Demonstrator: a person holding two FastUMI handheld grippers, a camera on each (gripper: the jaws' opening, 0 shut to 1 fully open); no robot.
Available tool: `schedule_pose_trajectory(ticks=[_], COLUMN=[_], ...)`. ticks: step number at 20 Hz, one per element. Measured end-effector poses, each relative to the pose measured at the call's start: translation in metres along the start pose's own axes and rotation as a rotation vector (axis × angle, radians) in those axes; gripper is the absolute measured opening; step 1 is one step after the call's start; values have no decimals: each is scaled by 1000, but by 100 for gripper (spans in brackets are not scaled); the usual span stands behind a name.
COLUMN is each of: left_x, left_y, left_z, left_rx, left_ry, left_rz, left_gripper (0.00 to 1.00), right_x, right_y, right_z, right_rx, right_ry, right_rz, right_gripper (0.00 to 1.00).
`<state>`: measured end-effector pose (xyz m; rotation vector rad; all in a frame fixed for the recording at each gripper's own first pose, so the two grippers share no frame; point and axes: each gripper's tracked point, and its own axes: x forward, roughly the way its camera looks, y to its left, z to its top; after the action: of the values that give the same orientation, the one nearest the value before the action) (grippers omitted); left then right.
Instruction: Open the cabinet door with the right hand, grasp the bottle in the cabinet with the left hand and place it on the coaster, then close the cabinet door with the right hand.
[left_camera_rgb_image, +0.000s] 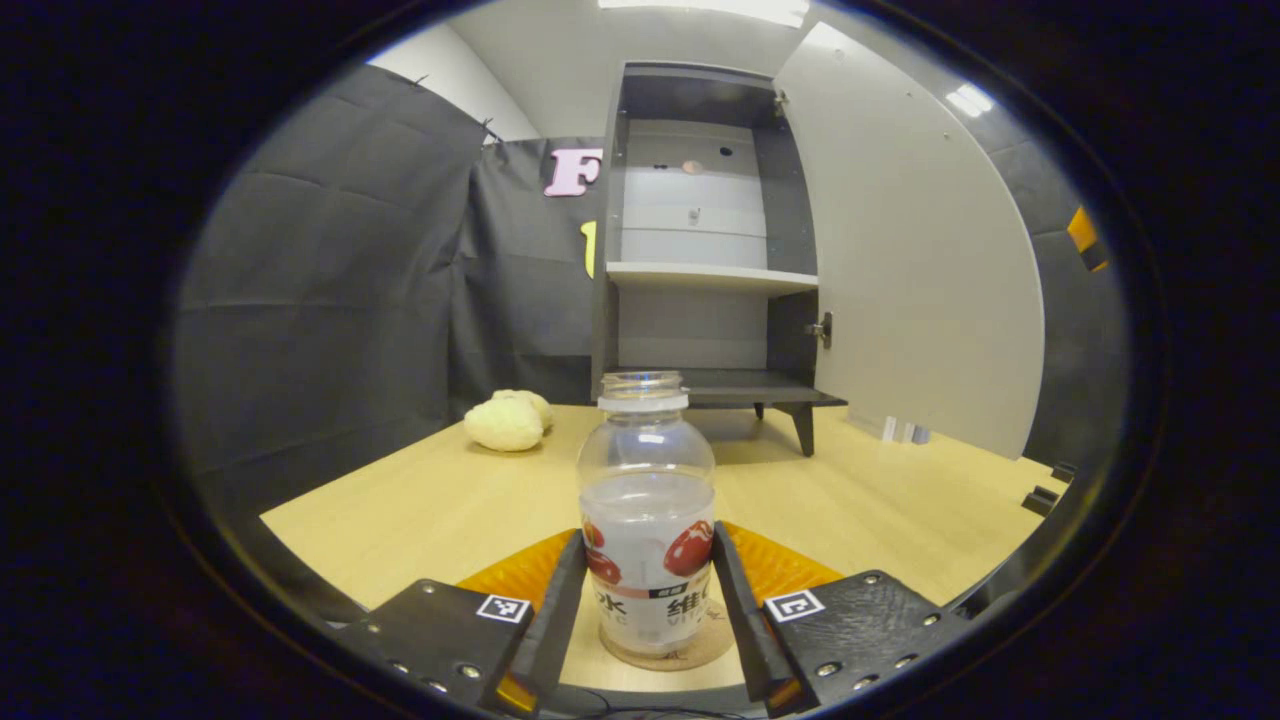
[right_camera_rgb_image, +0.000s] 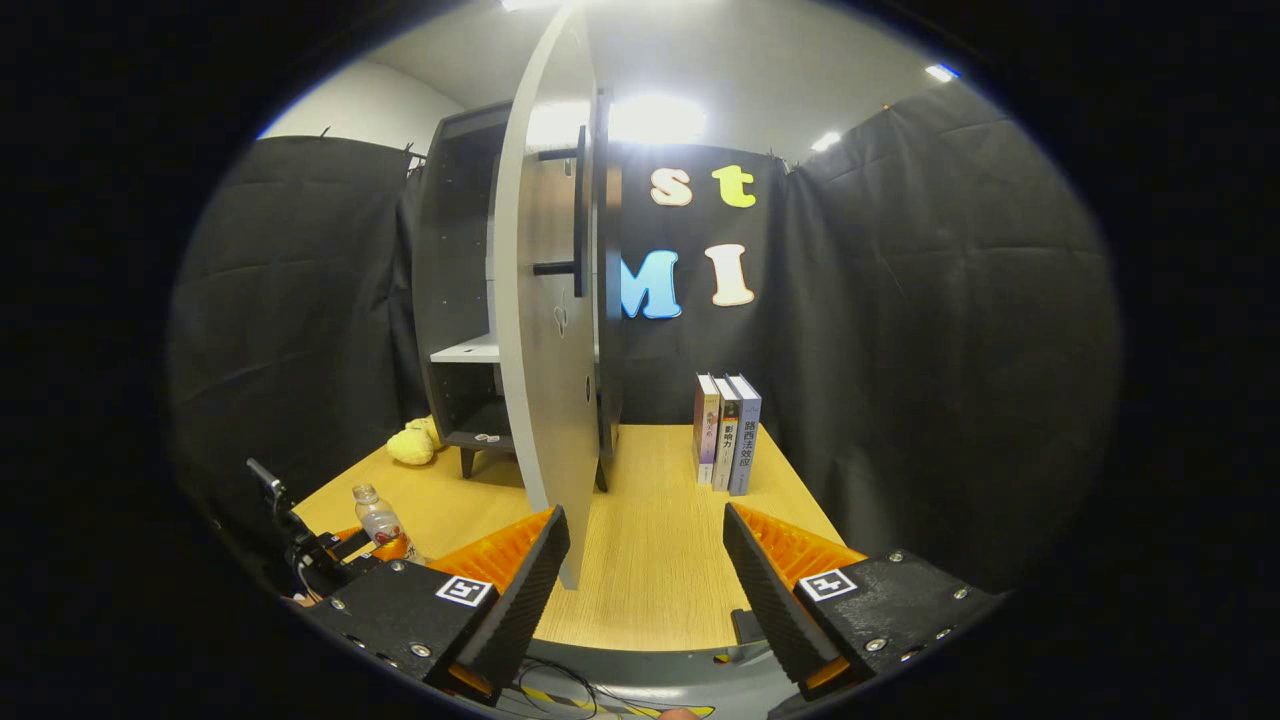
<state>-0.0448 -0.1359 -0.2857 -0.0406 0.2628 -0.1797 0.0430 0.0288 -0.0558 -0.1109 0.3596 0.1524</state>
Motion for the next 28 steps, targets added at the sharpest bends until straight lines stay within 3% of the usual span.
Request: schedule_pose_trajectory(ticks=[2, 3, 4, 5, 9, 12, 14, 18, 19, 21, 28], left_x=[-3, -4, -4, -4, -8, -16, -18, -28, -32, -35, -41], left_y=[-5, -7, -9, -12, -16, -19, -20, -28, -28, -28, 3], left_z=[-2, -1, -2, -2, 10, 39, 62, 110, 118, 135, 202], left_rx=[13, 19, 28, 32, 60, 87, 96, 111, 113, 101, 109], left_ry=[12, 17, 23, 29, 37, 19, 1, -63, -66, -67, -104], left_rz=[-4, -10, -14, -19, -15, -25, -34, -56, -55, -51, 45], left_gripper=[70, 76, 75, 74, 76, 73, 78, 78, 78, 78, 77], right_x=[1, 1, 1, 2, 13, 18, 24, 41, 47, 57, 69], right_y=[-1, -1, -1, 0, 2, -1, -7, -25, -28, -28, -27], right_z=[2, 4, 5, 7, 18, 29, 40, 76, 85, 101, 153], right_rx=[15, 19, 22, 24, 38, 54, 64, 69, 70, 69, 123], right_ry=[0, -2, -6, -7, -29, -57, -78, -155, -172, -201, -283], right_rz=[4, 6, 9, 13, 33, 40, 37, 11, 8, 15, 33], right_gripper=[95, 95, 92, 95, 95, 95, 95, 95, 92, 95, 95])
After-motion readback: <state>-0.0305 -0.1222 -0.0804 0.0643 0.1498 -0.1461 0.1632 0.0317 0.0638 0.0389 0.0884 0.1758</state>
